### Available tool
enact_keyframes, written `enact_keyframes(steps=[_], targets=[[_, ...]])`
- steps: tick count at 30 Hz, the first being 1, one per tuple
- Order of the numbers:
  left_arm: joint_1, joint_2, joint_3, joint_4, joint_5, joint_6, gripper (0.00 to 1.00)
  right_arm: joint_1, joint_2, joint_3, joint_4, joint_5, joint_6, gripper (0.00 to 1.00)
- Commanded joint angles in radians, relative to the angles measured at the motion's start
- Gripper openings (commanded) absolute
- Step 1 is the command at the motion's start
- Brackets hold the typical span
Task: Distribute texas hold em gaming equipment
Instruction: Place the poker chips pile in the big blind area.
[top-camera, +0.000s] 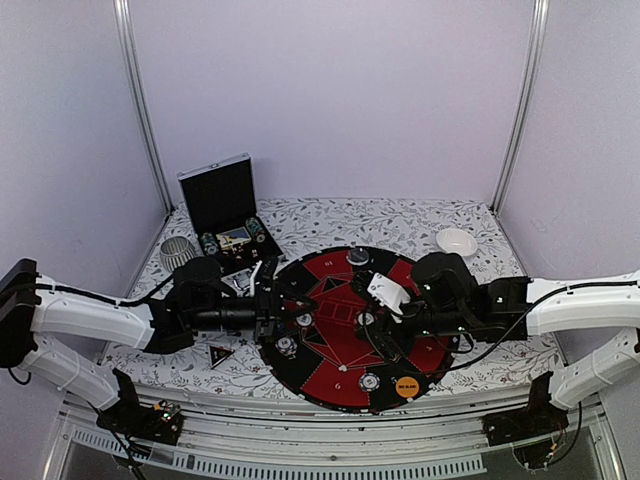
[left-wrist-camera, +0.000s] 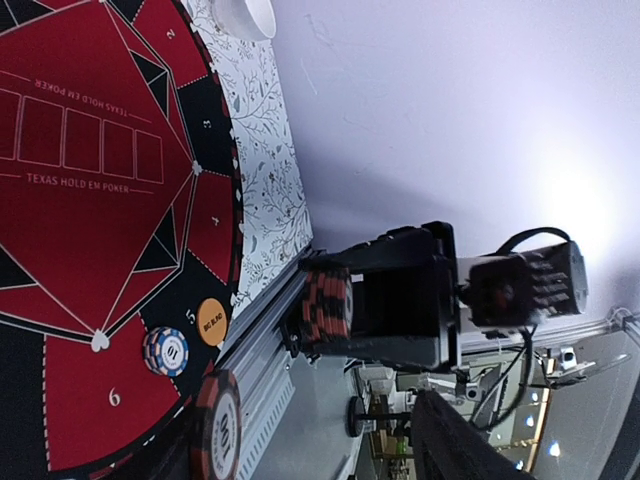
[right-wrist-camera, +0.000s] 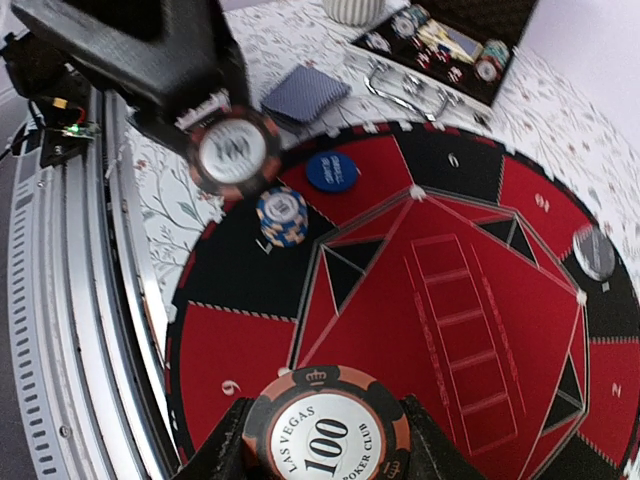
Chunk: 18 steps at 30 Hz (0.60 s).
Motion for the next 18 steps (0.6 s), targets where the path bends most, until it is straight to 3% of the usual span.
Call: enact_keyframes(steps=[1, 8, 18], targets=[[0.021, -0.04, -0.011, -0.005, -0.001, 0.033, 0.66, -0.027, -0.106, -0.103, -0.066, 0.137, 0.206, 0.04], [0.024, -0.058, -0.004, -0.018, 0.002, 0.046, 0.65, -0.051, -0.164, -0.254, -0.064, 0.21, 0.403, 0.04], [0.025, -0.092, -0.024, -0.023, -0.002, 0.048, 0.65, -0.153, -0.049, -0.28, -0.059, 0.129, 0.523, 0.04]])
